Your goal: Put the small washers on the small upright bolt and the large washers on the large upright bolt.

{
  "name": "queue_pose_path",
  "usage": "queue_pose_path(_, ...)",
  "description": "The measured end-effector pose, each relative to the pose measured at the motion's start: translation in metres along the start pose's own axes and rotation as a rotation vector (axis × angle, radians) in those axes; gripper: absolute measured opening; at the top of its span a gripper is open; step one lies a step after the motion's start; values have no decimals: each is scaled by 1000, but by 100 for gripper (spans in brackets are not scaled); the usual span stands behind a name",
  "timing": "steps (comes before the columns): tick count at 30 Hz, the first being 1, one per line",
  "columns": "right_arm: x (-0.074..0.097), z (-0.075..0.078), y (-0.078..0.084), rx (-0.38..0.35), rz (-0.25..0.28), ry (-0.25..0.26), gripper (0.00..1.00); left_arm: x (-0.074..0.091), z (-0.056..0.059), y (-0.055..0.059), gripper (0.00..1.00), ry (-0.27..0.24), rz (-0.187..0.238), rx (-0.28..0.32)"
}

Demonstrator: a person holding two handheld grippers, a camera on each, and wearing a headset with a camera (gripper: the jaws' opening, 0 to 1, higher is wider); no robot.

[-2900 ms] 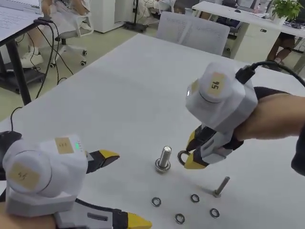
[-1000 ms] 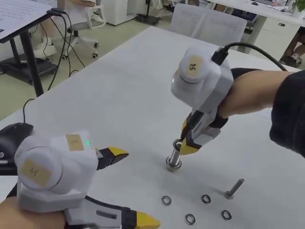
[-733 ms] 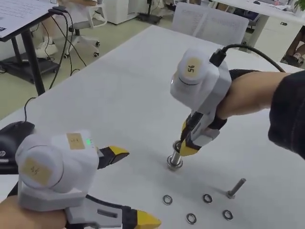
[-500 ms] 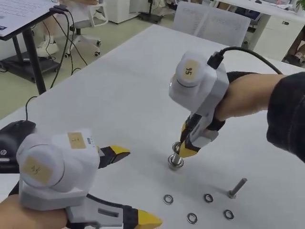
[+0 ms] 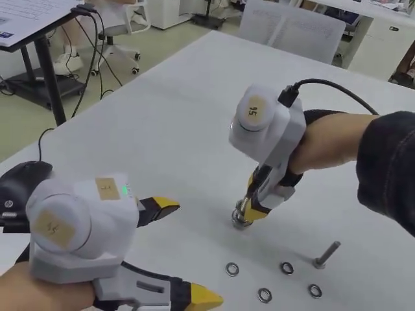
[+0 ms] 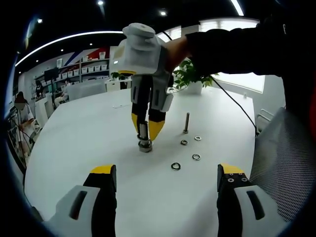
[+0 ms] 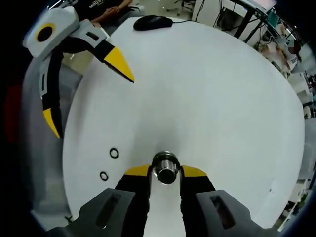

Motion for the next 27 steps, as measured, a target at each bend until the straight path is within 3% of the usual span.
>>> queue_pose_path(27, -11, 0, 3, -8, -3, 1, 24, -2, 2, 2, 83, 8, -5, 4)
Point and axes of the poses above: the centre of the closed fingertips' face, and the gripper's own axes: x roughly backward along the fingers, z roughly to its right, y roughly out of its underside, the point moved 6 cm from there along x, roughly backward along the fingers, and after that the axes turned 3 degrees about -x, right-handed, at the moved point
